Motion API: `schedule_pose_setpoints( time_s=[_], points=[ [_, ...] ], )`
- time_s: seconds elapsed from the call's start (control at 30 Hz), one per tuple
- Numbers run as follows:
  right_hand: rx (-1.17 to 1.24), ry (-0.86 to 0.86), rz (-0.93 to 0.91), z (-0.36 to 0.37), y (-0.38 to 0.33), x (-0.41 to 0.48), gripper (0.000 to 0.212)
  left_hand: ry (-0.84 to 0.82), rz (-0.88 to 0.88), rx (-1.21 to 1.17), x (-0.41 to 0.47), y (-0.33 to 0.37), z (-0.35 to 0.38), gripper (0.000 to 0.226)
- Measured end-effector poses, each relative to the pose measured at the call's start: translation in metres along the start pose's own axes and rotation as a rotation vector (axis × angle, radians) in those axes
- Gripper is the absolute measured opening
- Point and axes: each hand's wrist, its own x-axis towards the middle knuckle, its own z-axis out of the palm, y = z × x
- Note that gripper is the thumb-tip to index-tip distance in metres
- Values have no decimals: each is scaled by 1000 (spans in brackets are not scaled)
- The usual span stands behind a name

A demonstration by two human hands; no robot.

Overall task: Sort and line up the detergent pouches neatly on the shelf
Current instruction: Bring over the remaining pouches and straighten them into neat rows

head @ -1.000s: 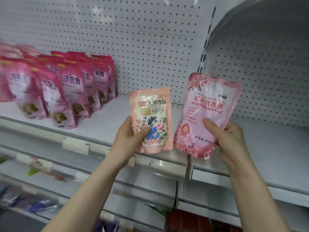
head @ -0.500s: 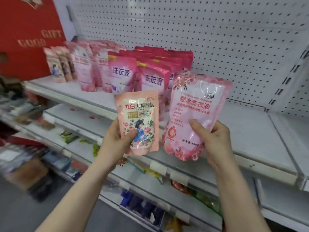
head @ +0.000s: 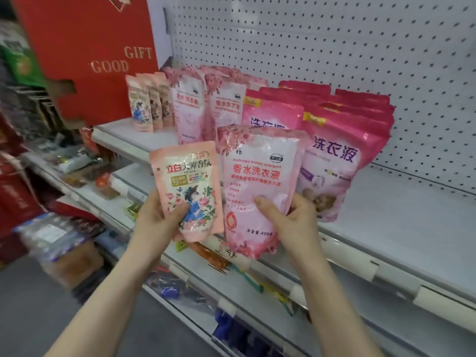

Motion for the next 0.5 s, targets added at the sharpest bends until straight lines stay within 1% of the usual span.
schedule_pose_setpoints(
  time_s=[0.17,0.33,0.5],
  points=[
    [0,20,-41,54,18,49,19,-10,42,55,68,8,-36,29],
    [-14,15,-89,103,29,90,19,5,73,25,124,11,-66,31],
    [-28,133,-59,141,46,112,18,-27,66,9,166,-1,-82,36]
  ],
)
